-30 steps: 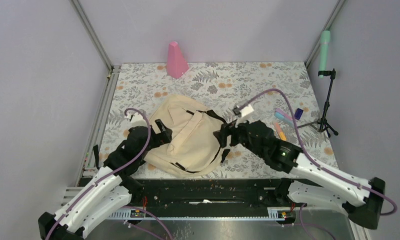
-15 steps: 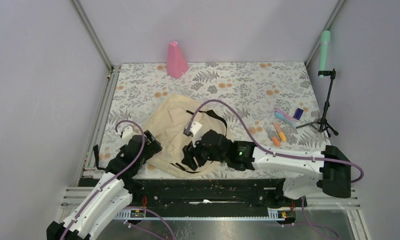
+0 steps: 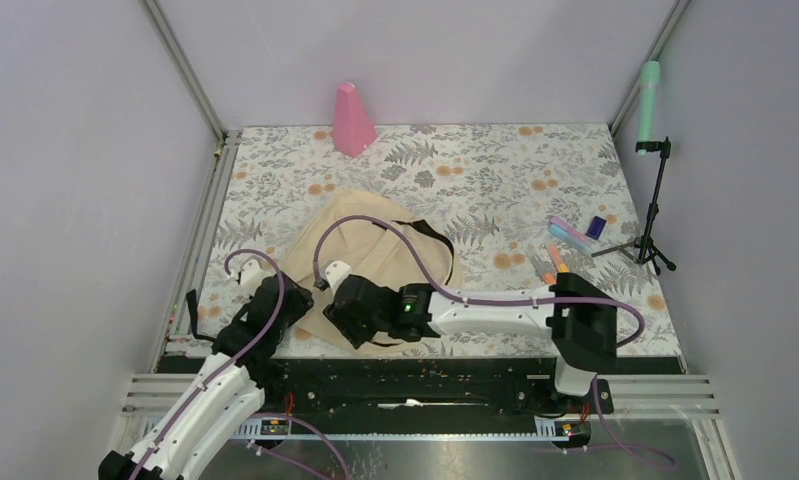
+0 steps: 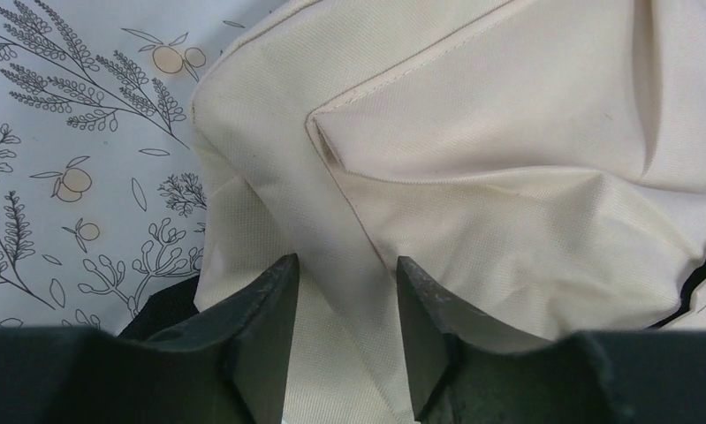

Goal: Pack the student bag
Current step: Zip the student bag at the center of the board.

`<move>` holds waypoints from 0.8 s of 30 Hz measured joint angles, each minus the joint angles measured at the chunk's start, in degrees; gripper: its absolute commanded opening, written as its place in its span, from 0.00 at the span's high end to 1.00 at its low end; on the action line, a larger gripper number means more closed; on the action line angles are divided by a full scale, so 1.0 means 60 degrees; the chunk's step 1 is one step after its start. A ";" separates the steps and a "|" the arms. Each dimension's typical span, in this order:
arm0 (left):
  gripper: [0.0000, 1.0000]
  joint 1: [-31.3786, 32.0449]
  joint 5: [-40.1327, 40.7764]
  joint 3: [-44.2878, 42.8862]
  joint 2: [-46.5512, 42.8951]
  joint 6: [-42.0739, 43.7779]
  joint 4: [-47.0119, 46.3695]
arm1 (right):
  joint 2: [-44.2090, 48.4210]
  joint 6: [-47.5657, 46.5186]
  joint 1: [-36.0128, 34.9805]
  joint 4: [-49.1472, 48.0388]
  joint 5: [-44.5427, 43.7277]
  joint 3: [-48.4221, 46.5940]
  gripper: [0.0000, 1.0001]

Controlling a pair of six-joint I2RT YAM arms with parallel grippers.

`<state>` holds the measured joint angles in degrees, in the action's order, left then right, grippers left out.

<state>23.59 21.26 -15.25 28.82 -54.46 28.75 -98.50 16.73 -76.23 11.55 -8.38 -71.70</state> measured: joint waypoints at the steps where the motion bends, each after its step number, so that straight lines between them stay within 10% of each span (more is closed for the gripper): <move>1: 0.61 0.0000 0.0000 0.0000 -0.0040 -0.0011 0.0000 | -0.0175 0.0004 -0.0015 0.0189 -0.0113 -0.0142 0.48; 15: 0.79 -0.0011 0.0000 0.0004 -0.0124 -0.0011 0.0007 | -0.1209 0.0259 -0.0051 0.1235 -0.0699 -0.0699 0.53; 24: 1.00 -0.0007 -0.0033 0.0004 -0.0244 -0.0109 -0.0033 | -0.1654 0.0404 -0.0066 0.1490 -0.0754 -0.1045 0.77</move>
<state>23.55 21.06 -15.22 27.35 -55.11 28.56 -108.42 19.16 -76.62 20.49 -12.91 -77.97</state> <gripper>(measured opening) 0.042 0.294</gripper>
